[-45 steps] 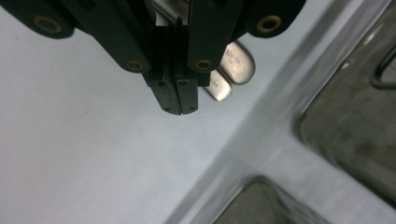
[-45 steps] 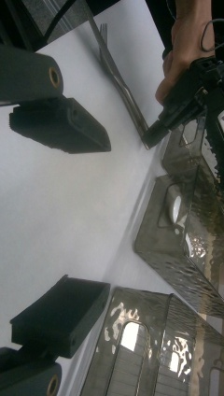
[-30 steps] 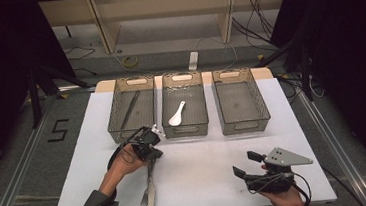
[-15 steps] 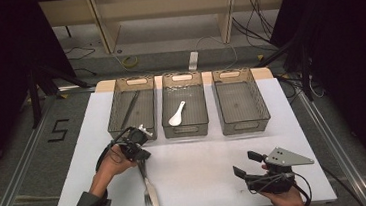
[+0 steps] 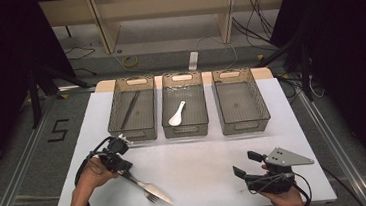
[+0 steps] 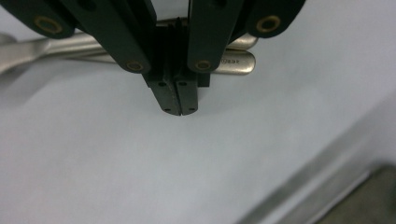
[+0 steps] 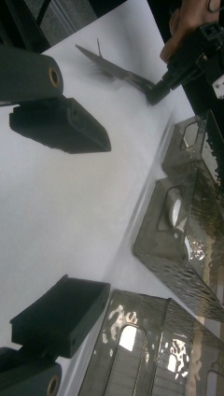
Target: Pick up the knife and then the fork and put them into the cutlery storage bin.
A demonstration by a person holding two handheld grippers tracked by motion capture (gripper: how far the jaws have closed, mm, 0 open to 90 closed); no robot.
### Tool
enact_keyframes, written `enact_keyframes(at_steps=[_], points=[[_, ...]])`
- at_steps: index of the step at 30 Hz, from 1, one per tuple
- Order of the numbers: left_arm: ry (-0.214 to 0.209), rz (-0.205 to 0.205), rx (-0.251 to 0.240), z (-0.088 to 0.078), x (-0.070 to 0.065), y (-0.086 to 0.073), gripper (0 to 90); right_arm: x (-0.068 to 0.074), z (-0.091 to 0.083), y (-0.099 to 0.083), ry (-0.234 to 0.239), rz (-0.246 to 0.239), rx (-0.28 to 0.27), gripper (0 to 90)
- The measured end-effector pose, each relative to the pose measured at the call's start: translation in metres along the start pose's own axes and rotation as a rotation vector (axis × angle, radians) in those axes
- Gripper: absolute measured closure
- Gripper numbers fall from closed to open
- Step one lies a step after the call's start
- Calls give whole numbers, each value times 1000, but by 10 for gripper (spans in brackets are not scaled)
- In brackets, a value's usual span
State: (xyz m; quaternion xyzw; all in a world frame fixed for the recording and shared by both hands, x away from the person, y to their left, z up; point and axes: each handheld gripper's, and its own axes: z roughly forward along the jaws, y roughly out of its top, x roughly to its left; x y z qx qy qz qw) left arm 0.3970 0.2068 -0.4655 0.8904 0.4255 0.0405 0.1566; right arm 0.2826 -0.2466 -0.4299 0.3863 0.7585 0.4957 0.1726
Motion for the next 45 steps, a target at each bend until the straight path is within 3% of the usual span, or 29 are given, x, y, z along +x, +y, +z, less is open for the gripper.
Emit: enact_keyframes(at_steps=[5, 12, 18, 20, 23, 26, 30, 33, 41, 45], points=[[25, -3, 23, -4, -4, -10, 891, 1, 1, 0, 1, -4, 3, 278], [22, -17, 35, -7, -7, -20, 890, 0, 1, 0, -1, -1, 2, 277], [22, 17, 54, -8, -8, -18, 881, 1, 1, 0, 3, -4, 3, 277], [16, 38, 46, -10, -10, -17, 838, 1, 1, 0, 3, -3, 4, 277], [10, 72, 24, -18, -13, -15, 689, 1, 1, 0, 4, -4, 5, 277], [2, 81, -15, -29, -16, -16, 538, 1, 1, 0, 3, -2, 2, 277], [-47, 163, 28, -32, -21, -22, 414, 0, 1, 0, 5, -5, 2, 278], [-44, 174, 69, -26, -22, -23, 330, 1, 1, 0, 6, -3, 4, 277], [-74, 276, 126, -17, -31, -24, 299, 0, 2, 0, 7, -5, 8, 276], [-36, 319, 140, -11, -33, -25, 313, 1, 1, 0, 9, -3, 7, 276]])
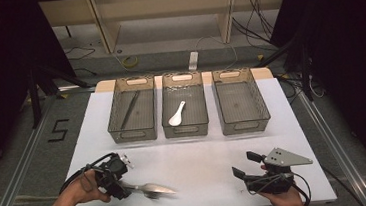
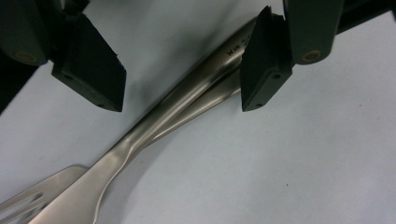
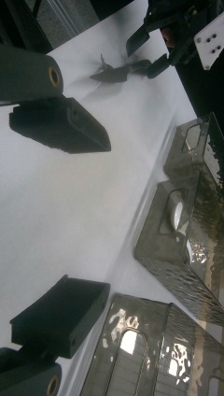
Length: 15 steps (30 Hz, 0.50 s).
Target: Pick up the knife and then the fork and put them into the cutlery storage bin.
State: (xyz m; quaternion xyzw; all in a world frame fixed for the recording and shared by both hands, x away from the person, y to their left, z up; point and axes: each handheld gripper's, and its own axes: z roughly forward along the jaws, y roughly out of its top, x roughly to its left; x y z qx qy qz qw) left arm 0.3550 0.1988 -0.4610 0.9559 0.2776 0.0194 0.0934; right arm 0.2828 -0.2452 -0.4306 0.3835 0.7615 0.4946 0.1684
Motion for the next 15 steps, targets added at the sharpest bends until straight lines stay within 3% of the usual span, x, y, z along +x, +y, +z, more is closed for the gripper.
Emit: enact_keyframes(at_steps=[7, 10, 13, 15], points=[[40, 40, -14, 0, -1, 1, 399, 0, 0, 0, 1, -1, 1, 276], [58, 75, -11, 2, -3, 3, 414, 0, 1, 0, 1, -1, 2, 276], [46, 109, 1, 3, -5, 6, 453, 0, 1, 0, 0, -1, 2, 276], [28, 93, -15, 3, -5, 4, 506, 0, 0, 0, 0, -2, 2, 276]])
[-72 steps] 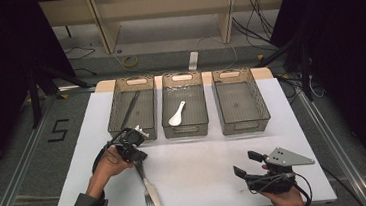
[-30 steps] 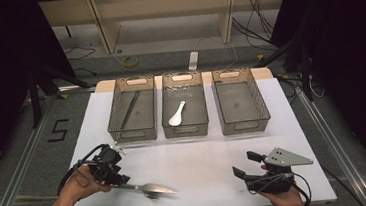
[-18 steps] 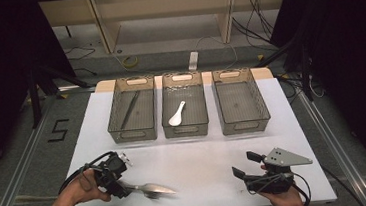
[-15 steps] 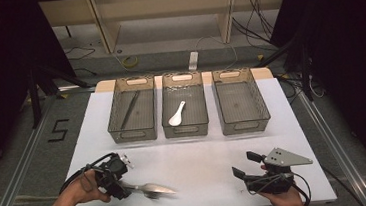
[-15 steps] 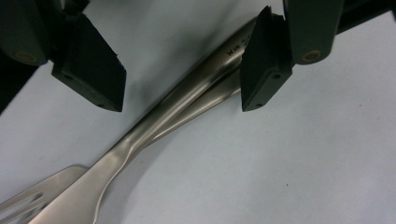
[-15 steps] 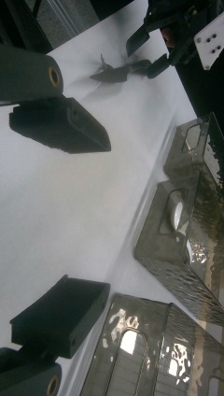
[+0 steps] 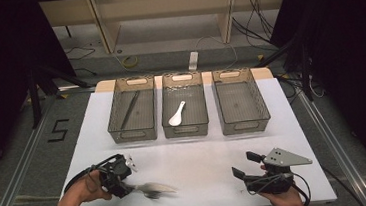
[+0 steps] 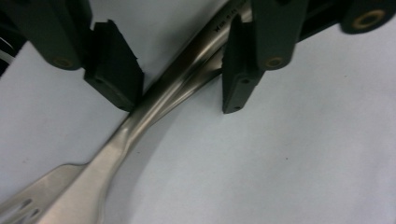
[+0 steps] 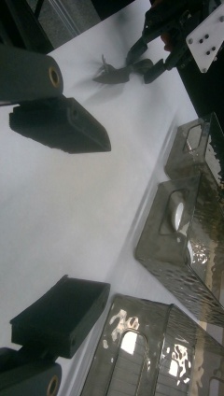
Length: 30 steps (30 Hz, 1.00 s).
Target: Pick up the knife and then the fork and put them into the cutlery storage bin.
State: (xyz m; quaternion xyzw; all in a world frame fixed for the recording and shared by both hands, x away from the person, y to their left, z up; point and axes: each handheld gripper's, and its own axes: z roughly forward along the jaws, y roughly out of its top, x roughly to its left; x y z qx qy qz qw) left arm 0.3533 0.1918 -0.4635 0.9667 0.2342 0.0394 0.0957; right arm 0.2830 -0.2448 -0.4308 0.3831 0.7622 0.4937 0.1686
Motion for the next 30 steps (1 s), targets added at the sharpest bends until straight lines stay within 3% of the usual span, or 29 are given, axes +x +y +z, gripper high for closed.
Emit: enact_keyframes(at_steps=[4, 11, 12, 20, 24, 30], points=[[-13, -1, -1, 0, 0, 0, 549, 0, 0, 0, 0, 0, 1, 276], [-30, 31, -4, -1, -1, 0, 615, 0, 0, 0, 1, 0, 2, 276], [-31, 57, 10, -2, 0, 0, 626, 0, 0, 0, 2, -1, 3, 276], [-42, 92, 4, -2, -4, 1, 708, 0, 0, 0, 1, -5, 3, 276], [-48, 101, -5, -2, -3, 1, 760, 0, 0, 0, 1, -4, 3, 276], [-42, 82, -39, -4, -1, 0, 805, 0, 0, 0, 0, -4, 3, 276]])
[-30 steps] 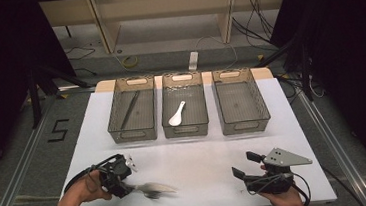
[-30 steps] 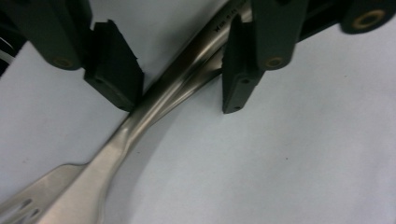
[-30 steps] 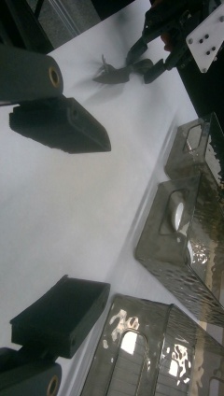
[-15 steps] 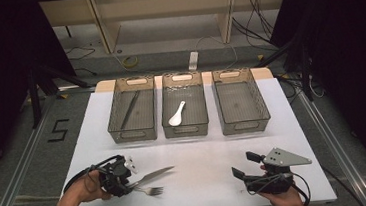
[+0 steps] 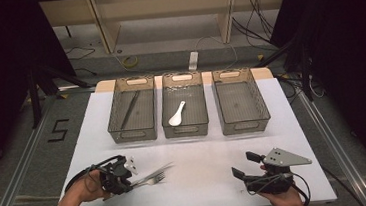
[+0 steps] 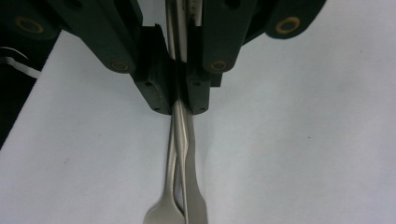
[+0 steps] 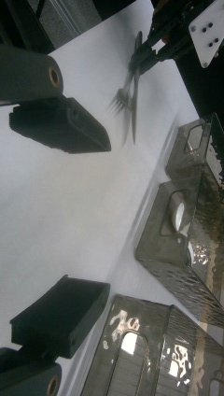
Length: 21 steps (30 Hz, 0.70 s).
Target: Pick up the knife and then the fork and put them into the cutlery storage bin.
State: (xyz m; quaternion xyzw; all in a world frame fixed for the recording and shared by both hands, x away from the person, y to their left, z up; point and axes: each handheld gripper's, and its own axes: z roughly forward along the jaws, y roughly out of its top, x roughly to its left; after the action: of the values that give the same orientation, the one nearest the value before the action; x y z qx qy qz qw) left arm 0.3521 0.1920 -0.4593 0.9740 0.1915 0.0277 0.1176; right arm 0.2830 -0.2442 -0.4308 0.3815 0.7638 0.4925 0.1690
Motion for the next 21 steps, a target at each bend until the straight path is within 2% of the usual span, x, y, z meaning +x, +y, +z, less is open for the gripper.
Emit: enact_keyframes(at_steps=[1, 9, 10, 13, 15, 17, 20, 21], points=[[-5, -16, -15, 0, 1, -1, 810, 0, 0, 0, 0, 1, 0, 276], [-14, -24, -22, -2, 3, -2, 815, 0, 0, 0, 0, 1, 0, 276], [-17, -40, -35, -3, 2, -2, 816, 0, 0, 0, -1, 1, 0, 276], [-12, -54, -78, -9, 4, -2, 829, -1, 0, 0, 0, 1, -1, 276], [-9, -46, -69, -9, 3, -1, 830, -1, 0, 0, 0, 2, -1, 276], [-23, -61, -63, -7, 3, 0, 829, 0, 0, 0, 0, 2, -2, 276], [-6, -56, -57, -8, 3, 1, 830, -1, 0, 0, -1, 2, -1, 276], [-6, -69, -67, -10, 3, 1, 830, -1, -1, 0, 0, 2, -3, 276]])
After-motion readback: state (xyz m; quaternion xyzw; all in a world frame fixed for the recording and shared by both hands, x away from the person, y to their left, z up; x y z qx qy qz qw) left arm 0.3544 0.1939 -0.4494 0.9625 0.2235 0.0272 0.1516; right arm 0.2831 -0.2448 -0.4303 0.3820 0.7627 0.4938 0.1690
